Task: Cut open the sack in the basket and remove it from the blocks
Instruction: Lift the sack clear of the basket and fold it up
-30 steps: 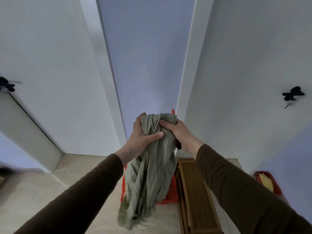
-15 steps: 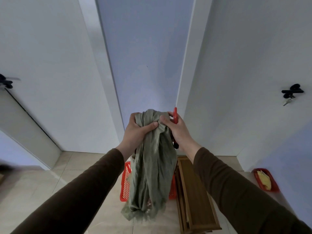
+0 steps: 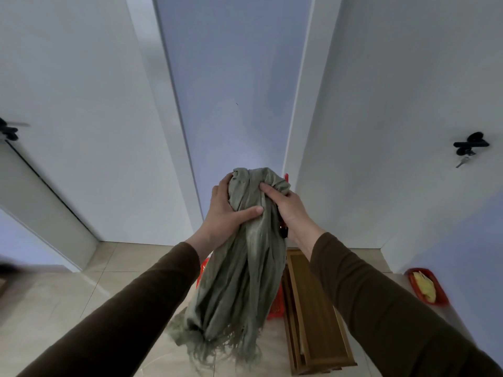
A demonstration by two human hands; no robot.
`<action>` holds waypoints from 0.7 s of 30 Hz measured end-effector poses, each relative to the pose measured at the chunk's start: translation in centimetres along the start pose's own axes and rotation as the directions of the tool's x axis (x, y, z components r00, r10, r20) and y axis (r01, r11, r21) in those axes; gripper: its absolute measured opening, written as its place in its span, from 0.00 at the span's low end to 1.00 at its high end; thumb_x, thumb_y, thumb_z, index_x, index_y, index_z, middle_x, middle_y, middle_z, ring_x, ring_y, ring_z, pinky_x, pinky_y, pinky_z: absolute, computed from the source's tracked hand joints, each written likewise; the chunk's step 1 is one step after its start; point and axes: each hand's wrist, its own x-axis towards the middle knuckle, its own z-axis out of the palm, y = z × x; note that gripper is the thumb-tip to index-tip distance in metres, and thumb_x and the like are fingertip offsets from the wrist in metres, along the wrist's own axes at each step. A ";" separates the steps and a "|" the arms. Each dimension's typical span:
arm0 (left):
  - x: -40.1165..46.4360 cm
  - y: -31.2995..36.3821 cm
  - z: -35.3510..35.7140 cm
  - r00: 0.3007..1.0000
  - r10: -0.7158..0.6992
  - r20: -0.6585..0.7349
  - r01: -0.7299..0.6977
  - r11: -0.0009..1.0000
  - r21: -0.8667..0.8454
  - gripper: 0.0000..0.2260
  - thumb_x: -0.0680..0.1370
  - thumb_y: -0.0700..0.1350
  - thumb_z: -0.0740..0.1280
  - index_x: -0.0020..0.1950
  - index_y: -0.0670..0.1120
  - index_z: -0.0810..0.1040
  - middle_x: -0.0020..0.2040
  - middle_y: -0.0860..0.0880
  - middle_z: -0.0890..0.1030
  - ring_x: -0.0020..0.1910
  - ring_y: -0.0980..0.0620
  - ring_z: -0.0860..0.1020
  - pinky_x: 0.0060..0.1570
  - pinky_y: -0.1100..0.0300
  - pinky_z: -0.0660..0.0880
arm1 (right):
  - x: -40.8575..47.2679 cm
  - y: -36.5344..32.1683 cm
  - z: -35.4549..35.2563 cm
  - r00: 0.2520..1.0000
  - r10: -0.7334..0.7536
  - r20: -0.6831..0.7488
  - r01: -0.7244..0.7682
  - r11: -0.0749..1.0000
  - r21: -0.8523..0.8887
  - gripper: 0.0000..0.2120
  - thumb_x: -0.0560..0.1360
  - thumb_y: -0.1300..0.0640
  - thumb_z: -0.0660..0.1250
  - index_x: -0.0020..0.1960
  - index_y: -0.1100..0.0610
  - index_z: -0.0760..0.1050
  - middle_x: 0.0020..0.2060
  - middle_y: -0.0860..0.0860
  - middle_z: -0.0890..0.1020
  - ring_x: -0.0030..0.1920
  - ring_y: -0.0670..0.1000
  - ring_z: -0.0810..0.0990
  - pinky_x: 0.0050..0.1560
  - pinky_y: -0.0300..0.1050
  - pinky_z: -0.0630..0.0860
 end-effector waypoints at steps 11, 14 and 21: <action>-0.5 -1.3 -0.3 0.975 -0.113 -0.193 0.082 0.984 -0.159 0.37 0.68 0.52 0.84 0.71 0.59 0.69 0.62 0.52 0.82 0.57 0.55 0.85 0.61 0.49 0.83 | -0.6 1.1 1.3 0.999 -0.034 0.009 0.035 0.992 -0.122 0.34 0.63 0.33 0.81 0.62 0.48 0.78 0.58 0.52 0.87 0.54 0.52 0.88 0.60 0.55 0.83; 0.1 -0.7 -0.4 0.935 -0.248 -0.255 0.173 0.943 -0.283 0.35 0.65 0.57 0.84 0.66 0.53 0.72 0.58 0.49 0.85 0.54 0.50 0.87 0.58 0.45 0.84 | -0.8 1.6 1.5 0.977 -0.143 0.160 0.176 0.960 -0.218 0.42 0.64 0.40 0.84 0.73 0.48 0.71 0.63 0.48 0.84 0.59 0.47 0.85 0.63 0.49 0.81; 0.9 1.2 -1.2 0.921 -0.331 -0.208 0.290 0.935 -0.204 0.24 0.65 0.69 0.79 0.51 0.52 0.88 0.46 0.54 0.90 0.44 0.54 0.89 0.55 0.49 0.84 | -0.4 2.3 0.5 0.947 -0.186 0.262 0.247 0.942 -0.225 0.52 0.67 0.51 0.84 0.82 0.45 0.58 0.69 0.41 0.76 0.67 0.43 0.79 0.68 0.45 0.77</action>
